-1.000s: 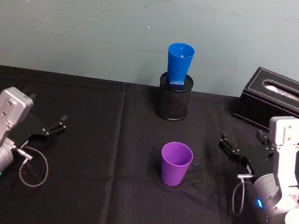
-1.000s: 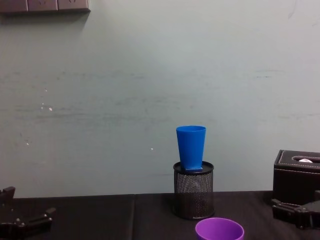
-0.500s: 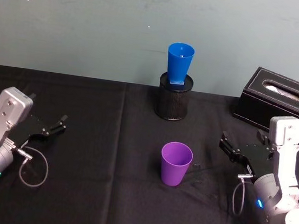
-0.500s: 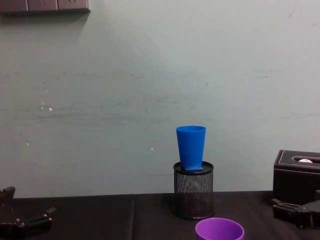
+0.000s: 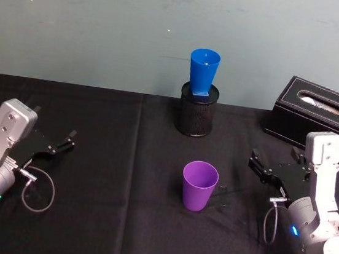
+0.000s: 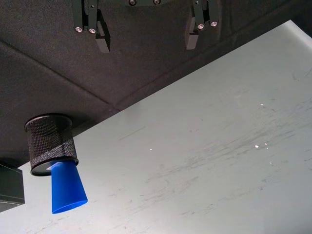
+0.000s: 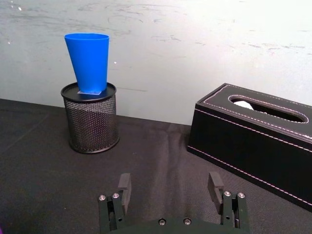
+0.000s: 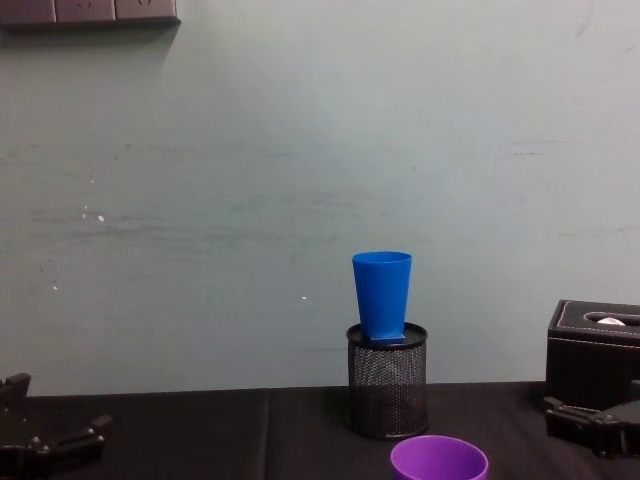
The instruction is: Pick up one cup with a gripper and tap it against the other cup.
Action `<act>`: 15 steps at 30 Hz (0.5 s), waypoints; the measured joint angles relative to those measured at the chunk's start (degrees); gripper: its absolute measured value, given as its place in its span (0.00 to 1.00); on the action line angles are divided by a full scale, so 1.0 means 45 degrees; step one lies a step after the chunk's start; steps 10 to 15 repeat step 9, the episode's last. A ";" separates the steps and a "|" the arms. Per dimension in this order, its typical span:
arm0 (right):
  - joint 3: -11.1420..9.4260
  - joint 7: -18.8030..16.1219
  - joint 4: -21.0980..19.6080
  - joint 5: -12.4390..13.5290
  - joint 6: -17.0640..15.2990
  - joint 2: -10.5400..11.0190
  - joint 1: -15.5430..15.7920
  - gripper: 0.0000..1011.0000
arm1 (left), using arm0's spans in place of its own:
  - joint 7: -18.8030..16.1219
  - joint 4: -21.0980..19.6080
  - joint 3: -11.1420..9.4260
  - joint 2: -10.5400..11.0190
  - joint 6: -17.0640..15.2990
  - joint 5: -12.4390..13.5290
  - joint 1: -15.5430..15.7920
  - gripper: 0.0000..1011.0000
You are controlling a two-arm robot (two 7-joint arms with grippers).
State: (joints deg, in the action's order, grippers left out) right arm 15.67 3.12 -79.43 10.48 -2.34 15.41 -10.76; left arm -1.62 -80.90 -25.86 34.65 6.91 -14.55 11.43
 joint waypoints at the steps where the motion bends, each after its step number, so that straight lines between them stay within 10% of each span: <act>1: 0.0000 0.0000 0.0000 0.0000 0.0000 0.0000 0.0000 0.99 | 0.0000 0.0000 0.0001 0.0000 0.0000 0.0000 0.0000 1.00; 15: 0.0001 -0.0002 0.0001 0.0000 -0.0002 0.0000 0.0001 0.99 | 0.0001 0.0000 0.0000 0.0000 0.0000 0.0000 0.0000 1.00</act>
